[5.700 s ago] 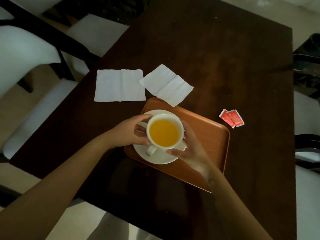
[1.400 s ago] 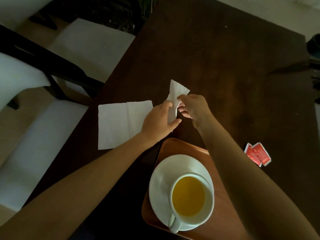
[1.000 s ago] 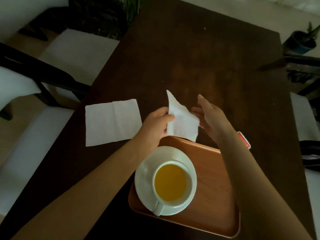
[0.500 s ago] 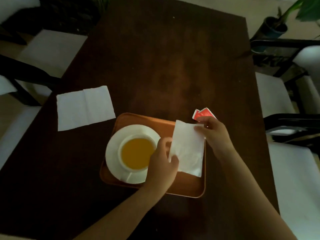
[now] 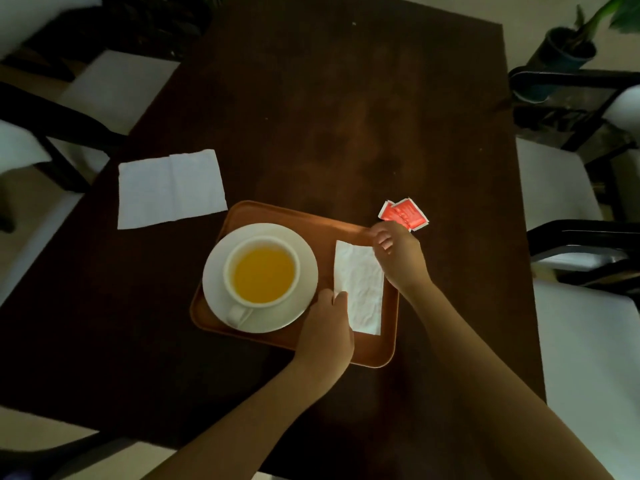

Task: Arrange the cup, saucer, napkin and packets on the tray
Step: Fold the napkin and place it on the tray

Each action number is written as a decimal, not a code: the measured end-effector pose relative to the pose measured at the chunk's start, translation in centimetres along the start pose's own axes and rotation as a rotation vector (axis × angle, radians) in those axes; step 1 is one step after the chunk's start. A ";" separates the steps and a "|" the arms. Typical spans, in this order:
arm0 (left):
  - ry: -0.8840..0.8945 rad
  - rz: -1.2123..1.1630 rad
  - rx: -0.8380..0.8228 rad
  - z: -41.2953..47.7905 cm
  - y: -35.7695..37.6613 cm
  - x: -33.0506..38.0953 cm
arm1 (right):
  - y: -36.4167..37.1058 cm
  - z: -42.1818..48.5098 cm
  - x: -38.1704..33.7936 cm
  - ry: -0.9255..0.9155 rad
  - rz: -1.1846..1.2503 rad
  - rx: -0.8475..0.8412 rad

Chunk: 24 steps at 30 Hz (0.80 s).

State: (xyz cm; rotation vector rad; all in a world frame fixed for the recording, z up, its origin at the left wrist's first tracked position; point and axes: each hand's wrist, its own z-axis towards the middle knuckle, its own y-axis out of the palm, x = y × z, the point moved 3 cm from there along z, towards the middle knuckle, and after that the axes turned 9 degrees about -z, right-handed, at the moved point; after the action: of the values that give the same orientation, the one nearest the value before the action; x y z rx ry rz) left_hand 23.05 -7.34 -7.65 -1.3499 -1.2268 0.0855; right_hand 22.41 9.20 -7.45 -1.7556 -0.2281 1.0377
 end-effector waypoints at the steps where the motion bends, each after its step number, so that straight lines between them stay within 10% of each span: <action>1: 0.001 0.010 0.001 0.0 0.0 0.0 | 0.0 0.1 0.0 -0.006 0.001 -0.002; 24: 0.189 -0.012 0.280 5.4 -15.8 -0.5 | -0.2 5.7 -9.3 -0.249 -0.243 -0.139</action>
State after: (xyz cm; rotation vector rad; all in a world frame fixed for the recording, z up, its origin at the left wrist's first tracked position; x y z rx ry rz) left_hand 10.00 -9.01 2.60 -1.0813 -1.0220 0.1136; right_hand 12.60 7.67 -2.81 -1.6685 -0.6677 1.0795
